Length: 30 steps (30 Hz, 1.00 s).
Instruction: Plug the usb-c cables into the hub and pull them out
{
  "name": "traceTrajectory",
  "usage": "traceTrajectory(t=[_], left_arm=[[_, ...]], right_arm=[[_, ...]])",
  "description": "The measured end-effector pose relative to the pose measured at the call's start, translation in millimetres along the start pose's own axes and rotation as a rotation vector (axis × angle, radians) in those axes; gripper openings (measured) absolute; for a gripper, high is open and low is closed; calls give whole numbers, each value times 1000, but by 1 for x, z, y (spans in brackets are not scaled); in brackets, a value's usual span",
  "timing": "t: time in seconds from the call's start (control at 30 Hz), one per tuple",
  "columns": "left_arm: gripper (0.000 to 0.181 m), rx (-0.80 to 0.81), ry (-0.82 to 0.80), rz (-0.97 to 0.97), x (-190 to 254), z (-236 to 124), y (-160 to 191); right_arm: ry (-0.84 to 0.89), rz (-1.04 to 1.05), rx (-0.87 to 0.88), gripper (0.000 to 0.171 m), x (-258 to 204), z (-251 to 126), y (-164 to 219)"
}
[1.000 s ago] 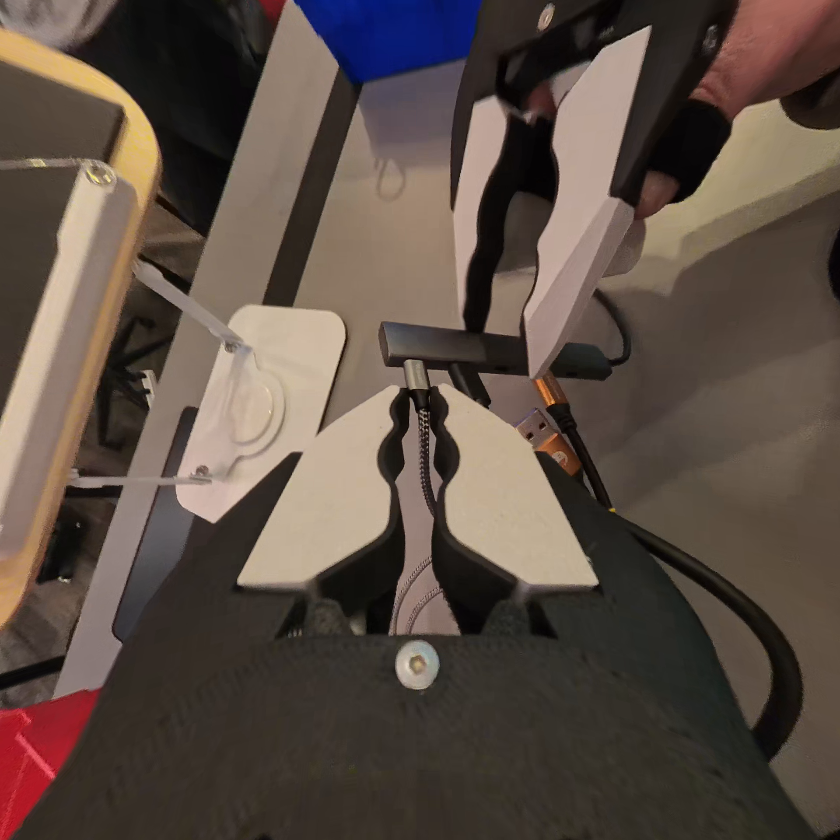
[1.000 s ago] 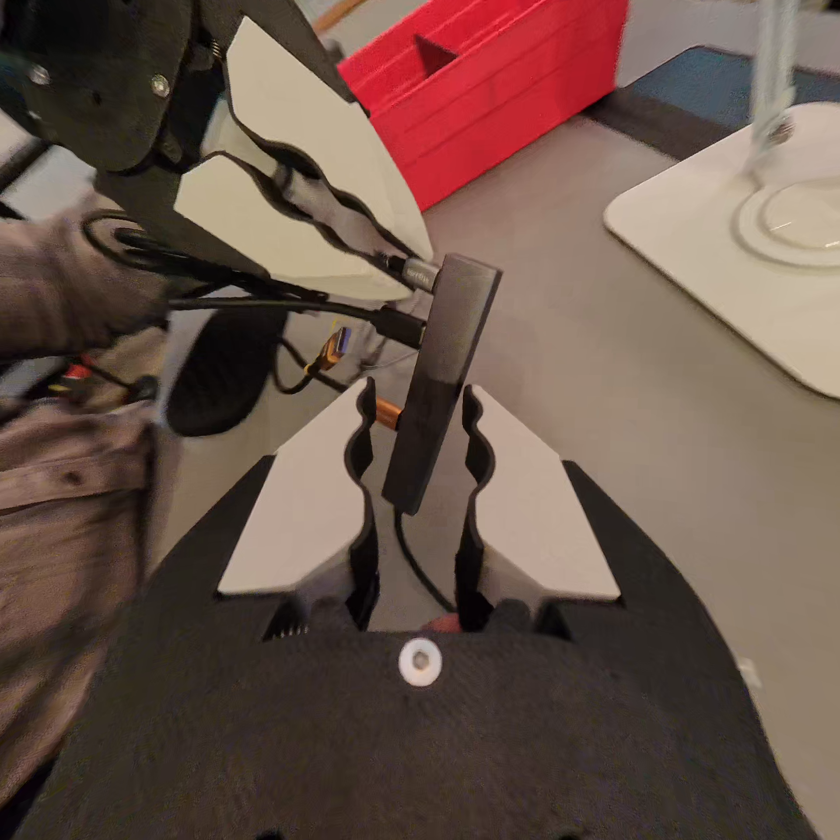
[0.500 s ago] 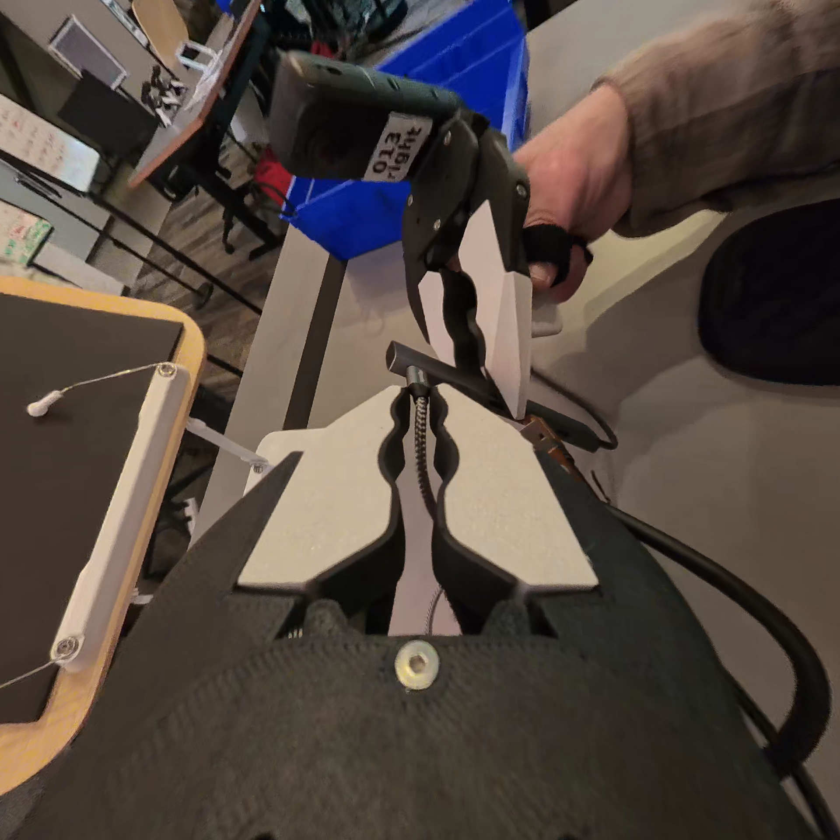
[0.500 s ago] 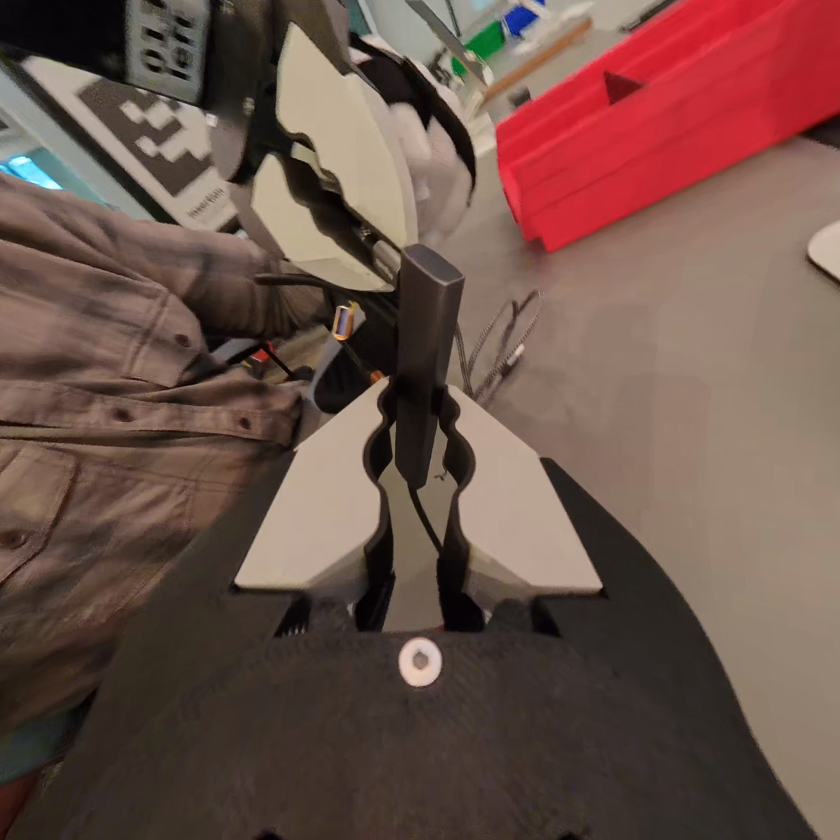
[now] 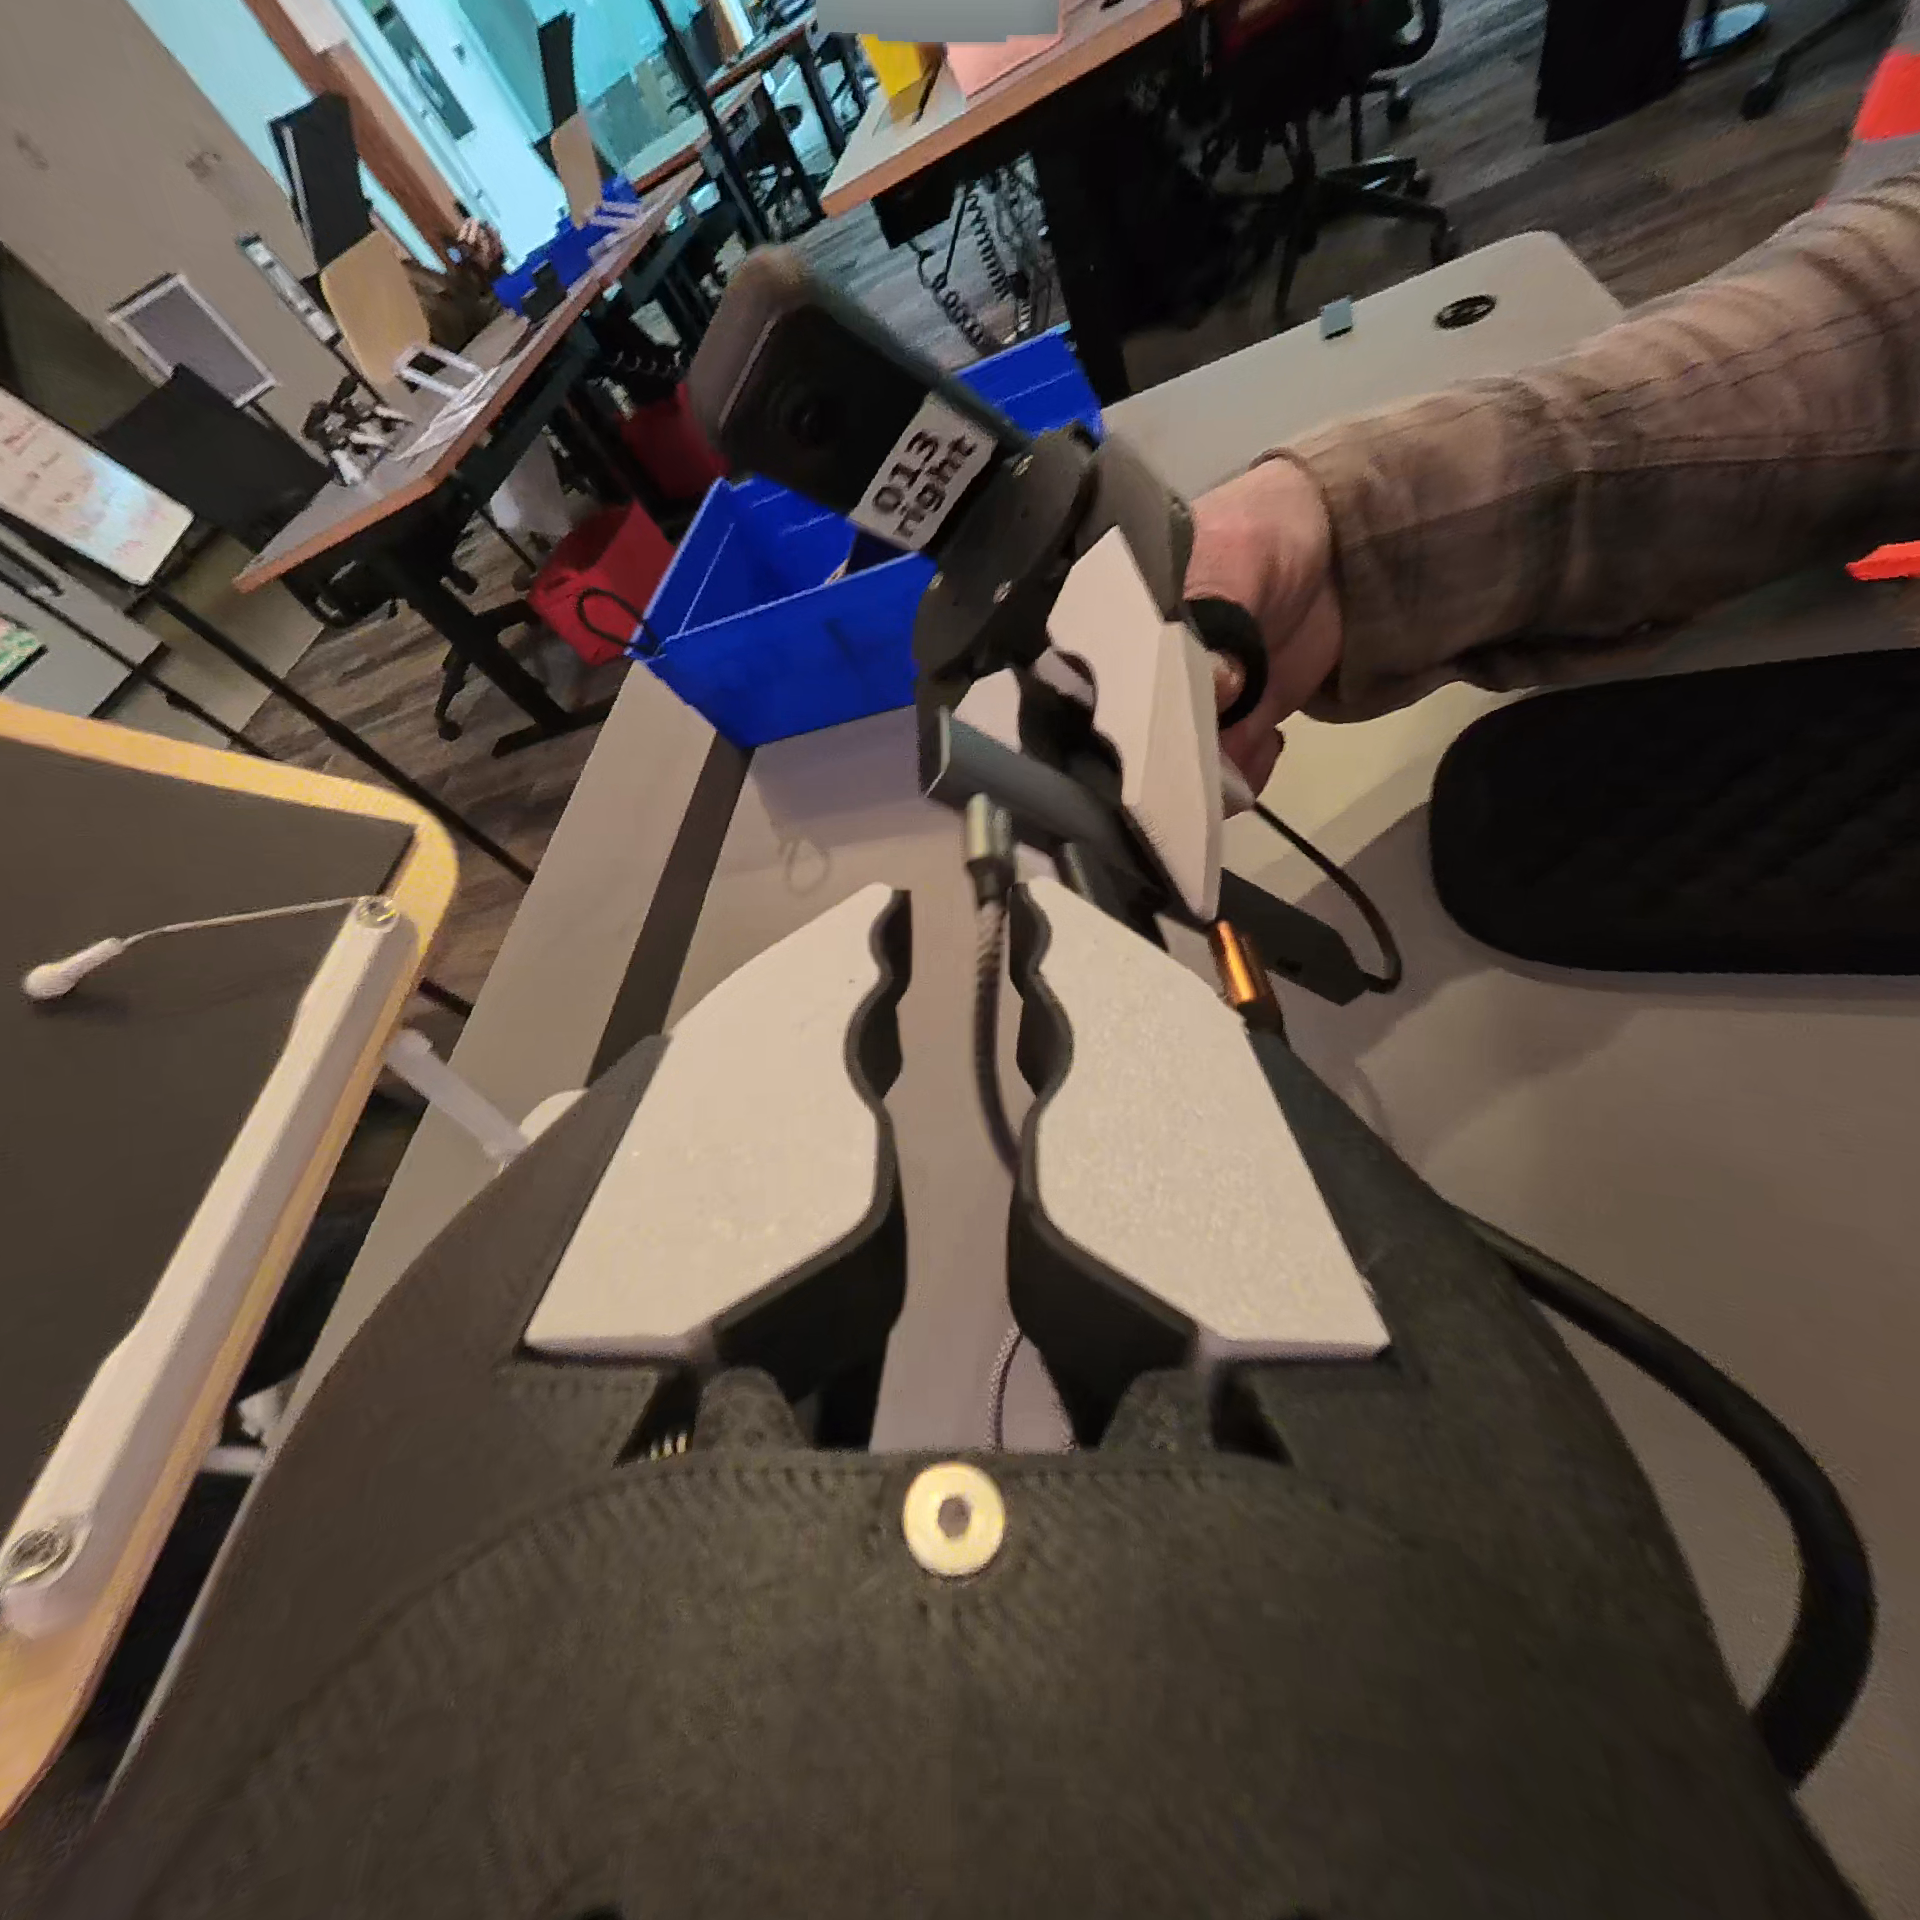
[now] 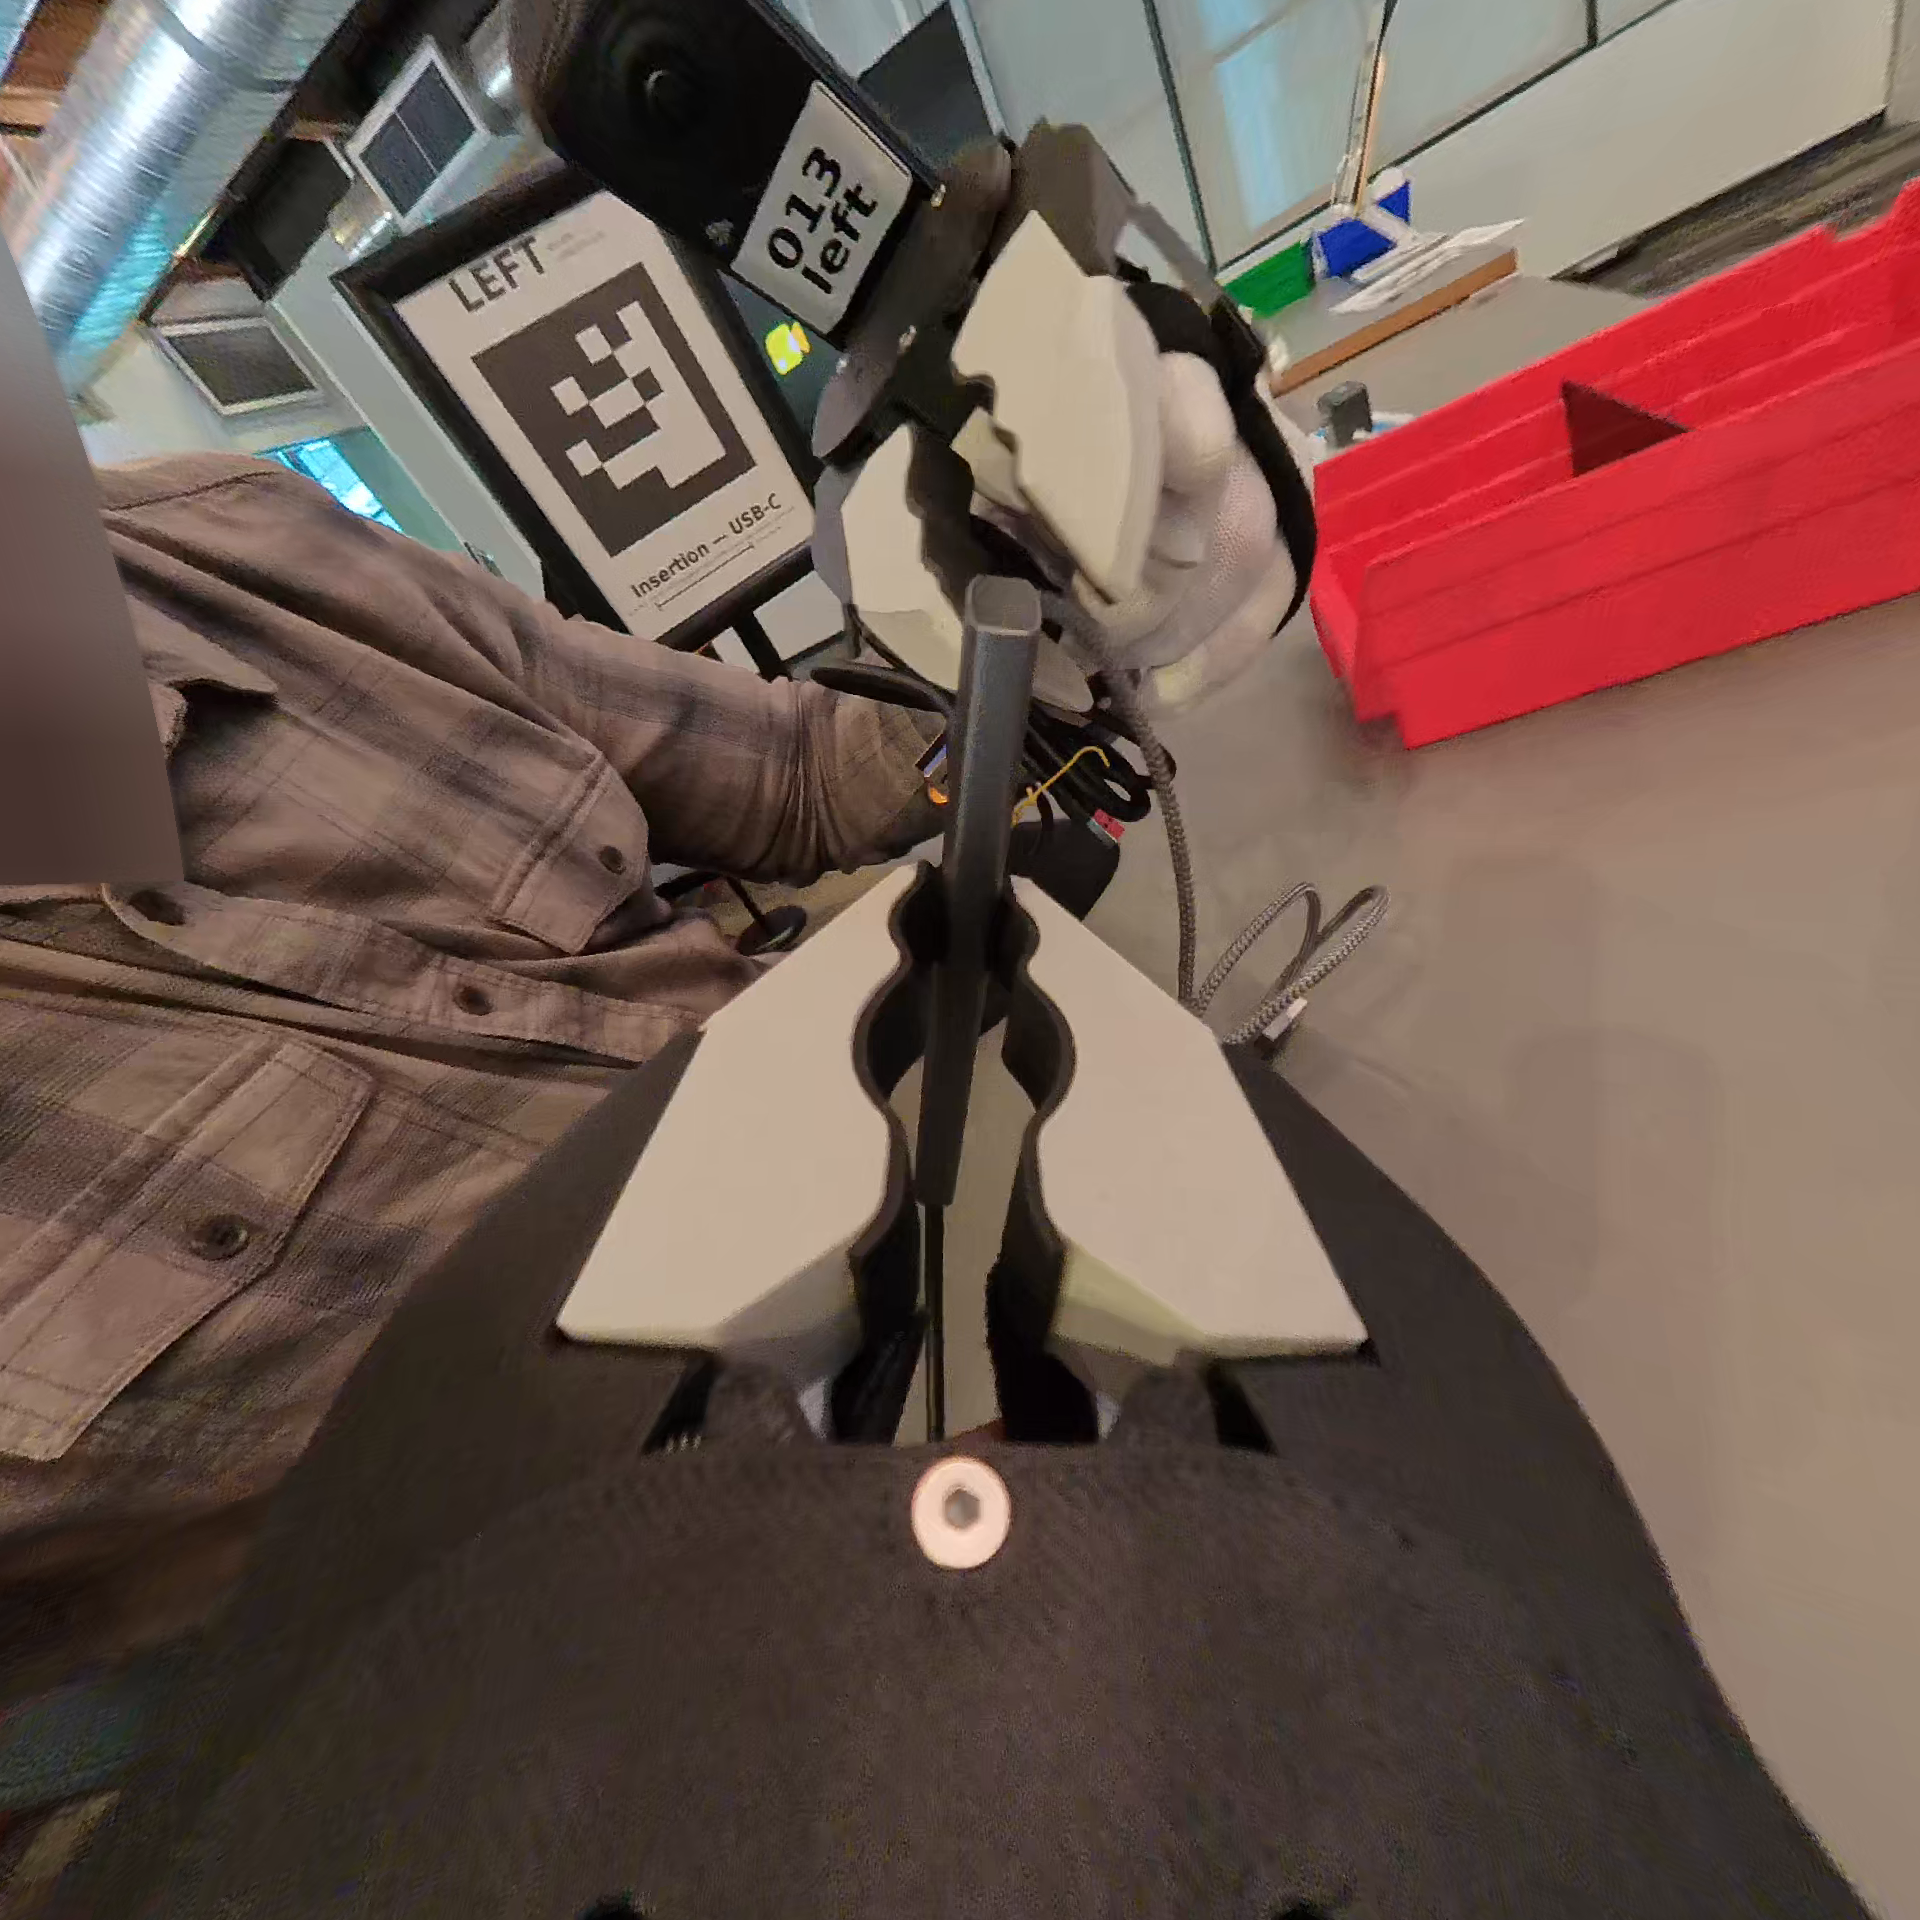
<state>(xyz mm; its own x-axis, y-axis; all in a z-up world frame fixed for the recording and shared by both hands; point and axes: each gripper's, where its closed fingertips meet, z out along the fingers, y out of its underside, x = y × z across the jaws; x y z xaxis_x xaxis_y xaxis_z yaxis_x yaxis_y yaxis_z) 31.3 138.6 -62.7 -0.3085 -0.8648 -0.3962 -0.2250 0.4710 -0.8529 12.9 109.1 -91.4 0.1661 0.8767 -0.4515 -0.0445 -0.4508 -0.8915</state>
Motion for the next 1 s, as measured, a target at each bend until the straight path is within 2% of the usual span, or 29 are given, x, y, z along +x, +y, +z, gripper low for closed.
traceTrajectory(t=[0.13, 0.23, 0.3, 0.37, 0.6, 0.7, 0.87, 1.0], left_arm=[[42, 21, -111, -79, -30, -11, -6], [44, 4, -176, -89, -44, -16, -9], [36, 46, -182, -113, -49, -23, -18], [35, 97, -198, -150, -59, -34, -25], [35, 86, -443, -208, -107, -71, -17], [29, 200, -567, -287, -130, -97, -16], [21, 397, -847, -546, -175, -155, 3], [10, 393, -973, -605, -191, -172, 23]], right_arm=[[53, -26, 52, 7, -1, -10, -19], [117, -53, 44, 7, 3, -20, -29], [130, -51, 58, 7, 4, -28, -35], [154, -70, 58, 7, 4, -34, -37], [232, -105, 85, 7, 5, -54, -49], [269, -125, 51, 7, 5, -60, -50], [280, -131, 24, 7, 3, -58, -45], [285, -157, -15, 7, -1, -45, -35]])
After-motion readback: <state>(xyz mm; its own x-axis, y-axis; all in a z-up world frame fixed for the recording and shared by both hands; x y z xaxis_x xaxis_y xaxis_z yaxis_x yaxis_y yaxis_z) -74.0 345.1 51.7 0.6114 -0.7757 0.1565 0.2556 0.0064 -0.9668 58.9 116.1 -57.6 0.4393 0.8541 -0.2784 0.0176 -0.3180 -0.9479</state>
